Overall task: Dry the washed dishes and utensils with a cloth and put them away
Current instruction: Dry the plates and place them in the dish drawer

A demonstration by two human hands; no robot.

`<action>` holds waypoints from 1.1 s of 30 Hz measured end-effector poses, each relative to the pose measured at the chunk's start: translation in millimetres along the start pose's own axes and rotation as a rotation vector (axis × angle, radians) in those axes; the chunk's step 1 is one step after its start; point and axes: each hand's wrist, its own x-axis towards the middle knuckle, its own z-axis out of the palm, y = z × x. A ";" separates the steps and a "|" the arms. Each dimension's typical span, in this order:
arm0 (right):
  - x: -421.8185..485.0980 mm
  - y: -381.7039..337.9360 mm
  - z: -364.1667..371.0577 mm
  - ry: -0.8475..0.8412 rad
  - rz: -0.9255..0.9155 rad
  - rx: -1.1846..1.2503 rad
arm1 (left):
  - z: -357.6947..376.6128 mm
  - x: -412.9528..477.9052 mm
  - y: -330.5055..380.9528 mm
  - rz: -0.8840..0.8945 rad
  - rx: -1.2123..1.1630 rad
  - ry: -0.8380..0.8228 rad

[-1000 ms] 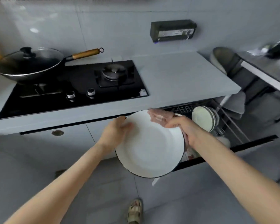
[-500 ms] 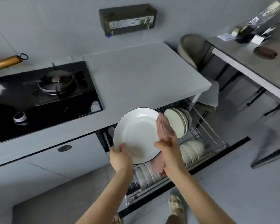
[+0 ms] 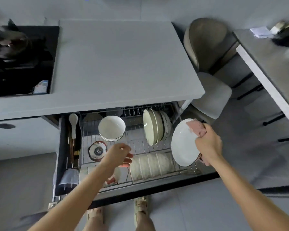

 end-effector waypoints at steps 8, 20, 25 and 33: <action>99.7 24.8 70.4 -0.045 -0.201 -0.299 | -2.6 34.4 7.8 -0.054 -0.035 0.146; 179.8 26.4 167.6 -0.075 -0.208 -0.269 | 5.4 107.2 1.9 -0.202 -0.144 0.192; 191.4 29.2 183.9 -0.139 -0.201 -0.186 | 8.6 124.7 -2.4 -0.242 -0.144 0.167; 201.9 39.6 174.3 -0.381 -0.137 0.071 | 9.2 132.7 0.1 -0.262 -0.141 0.138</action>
